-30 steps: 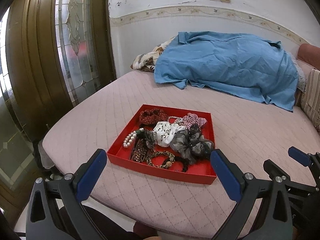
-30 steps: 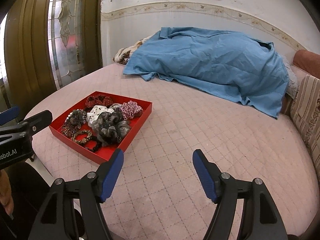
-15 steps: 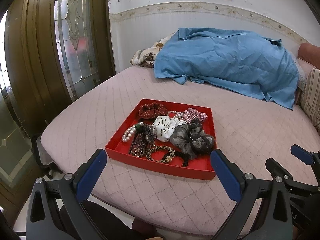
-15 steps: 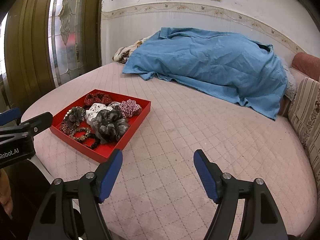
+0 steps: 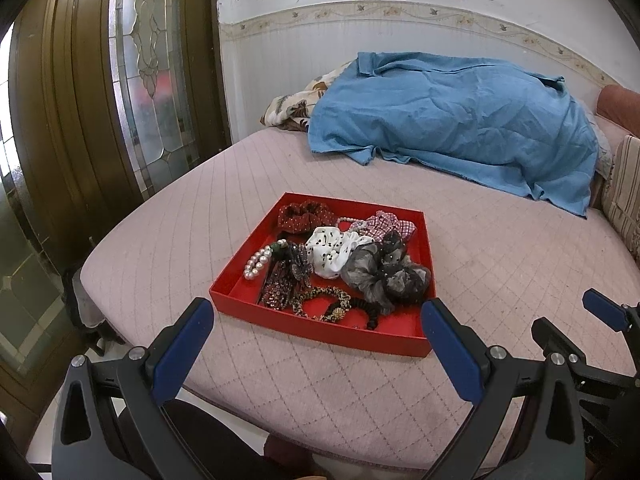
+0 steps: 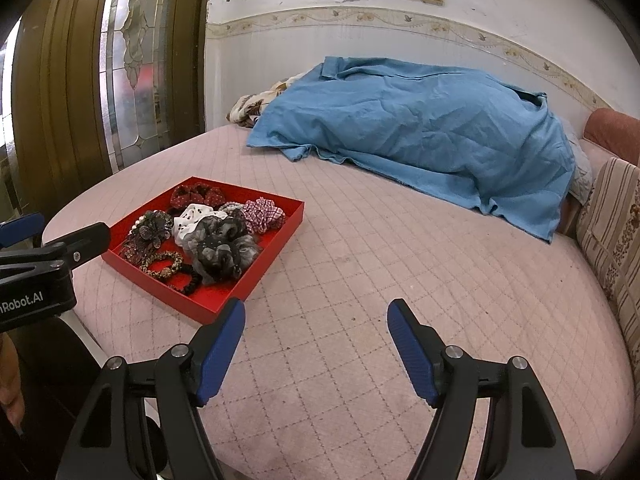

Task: Organize jewelry

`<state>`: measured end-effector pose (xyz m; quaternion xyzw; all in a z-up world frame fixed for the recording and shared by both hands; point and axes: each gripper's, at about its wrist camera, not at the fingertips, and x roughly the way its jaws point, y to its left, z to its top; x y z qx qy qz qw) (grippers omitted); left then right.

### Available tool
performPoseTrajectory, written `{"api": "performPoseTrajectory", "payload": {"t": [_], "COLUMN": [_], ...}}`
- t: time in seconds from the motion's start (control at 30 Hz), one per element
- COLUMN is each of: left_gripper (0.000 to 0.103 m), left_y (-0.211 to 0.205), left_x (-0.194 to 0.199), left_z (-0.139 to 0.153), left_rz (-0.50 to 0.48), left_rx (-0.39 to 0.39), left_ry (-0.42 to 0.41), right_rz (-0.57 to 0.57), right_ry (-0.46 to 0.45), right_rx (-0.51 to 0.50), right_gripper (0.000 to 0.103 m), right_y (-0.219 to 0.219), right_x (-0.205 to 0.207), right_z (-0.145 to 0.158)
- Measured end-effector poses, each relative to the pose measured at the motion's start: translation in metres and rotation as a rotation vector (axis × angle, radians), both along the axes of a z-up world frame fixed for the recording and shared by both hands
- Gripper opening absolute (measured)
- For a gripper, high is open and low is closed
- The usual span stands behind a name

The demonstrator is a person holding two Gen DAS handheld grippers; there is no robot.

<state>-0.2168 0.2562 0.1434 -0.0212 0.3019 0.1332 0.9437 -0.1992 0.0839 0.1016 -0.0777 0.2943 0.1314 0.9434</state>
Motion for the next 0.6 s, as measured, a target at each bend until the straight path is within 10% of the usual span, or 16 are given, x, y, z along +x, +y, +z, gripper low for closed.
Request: {"api": "performPoseTrajectory", "payload": {"t": [0.6], "left_gripper": [0.103], "left_y": [0.0026], "left_x": [0.0006], "left_z": [-0.0030], "left_rz": [0.008], "left_rx": [-0.022], "left_ry": [0.006], "right_rz": [0.016], "right_ry": [-0.012], "right_rx": [0.003], "right_gripper": [0.079], "right_y": [0.0062], "right_x": [-0.0068], "right_z": [0.0005]}}
